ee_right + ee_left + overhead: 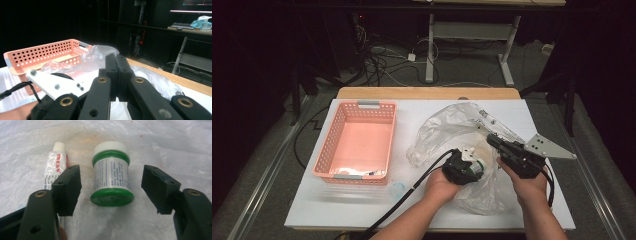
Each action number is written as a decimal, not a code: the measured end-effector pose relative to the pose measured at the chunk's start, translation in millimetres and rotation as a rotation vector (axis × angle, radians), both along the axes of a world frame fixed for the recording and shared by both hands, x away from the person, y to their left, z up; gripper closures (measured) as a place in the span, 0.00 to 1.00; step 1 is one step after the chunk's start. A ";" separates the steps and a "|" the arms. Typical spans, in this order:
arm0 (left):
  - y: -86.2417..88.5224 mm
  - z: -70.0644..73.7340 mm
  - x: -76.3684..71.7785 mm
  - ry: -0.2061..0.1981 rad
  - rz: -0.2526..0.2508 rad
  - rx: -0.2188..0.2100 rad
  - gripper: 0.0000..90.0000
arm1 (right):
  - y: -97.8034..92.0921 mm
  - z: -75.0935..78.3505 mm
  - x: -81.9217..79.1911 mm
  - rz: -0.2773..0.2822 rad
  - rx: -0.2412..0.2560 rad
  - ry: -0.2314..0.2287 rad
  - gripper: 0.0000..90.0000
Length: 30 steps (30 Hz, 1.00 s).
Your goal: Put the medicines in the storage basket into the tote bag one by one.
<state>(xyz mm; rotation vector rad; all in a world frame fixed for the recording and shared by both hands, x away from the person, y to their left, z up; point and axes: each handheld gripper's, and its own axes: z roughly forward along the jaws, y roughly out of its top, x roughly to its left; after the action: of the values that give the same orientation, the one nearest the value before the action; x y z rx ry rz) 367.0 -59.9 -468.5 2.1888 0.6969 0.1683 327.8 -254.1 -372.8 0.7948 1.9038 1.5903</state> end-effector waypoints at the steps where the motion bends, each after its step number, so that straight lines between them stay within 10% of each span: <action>1: 1.7 0.6 -1.7 0.003 -0.003 -0.006 0.32 | -0.1 0.0 0.0 0.000 0.000 0.000 1.00; 18: 44.7 -1.8 -32.3 0.004 0.013 -0.024 0.00 | 3.7 -2.3 0.8 0.004 -0.008 0.009 1.00; 30: 70.9 3.7 -45.3 -0.004 0.015 -0.058 0.00 | 3.8 -2.6 0.9 0.003 -0.013 0.009 1.00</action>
<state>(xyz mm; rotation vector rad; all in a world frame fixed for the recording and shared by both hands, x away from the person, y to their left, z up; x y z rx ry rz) 321.7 11.0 -464.9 2.1282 0.7075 0.1581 328.7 -250.3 -375.3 0.7951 1.9204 1.5776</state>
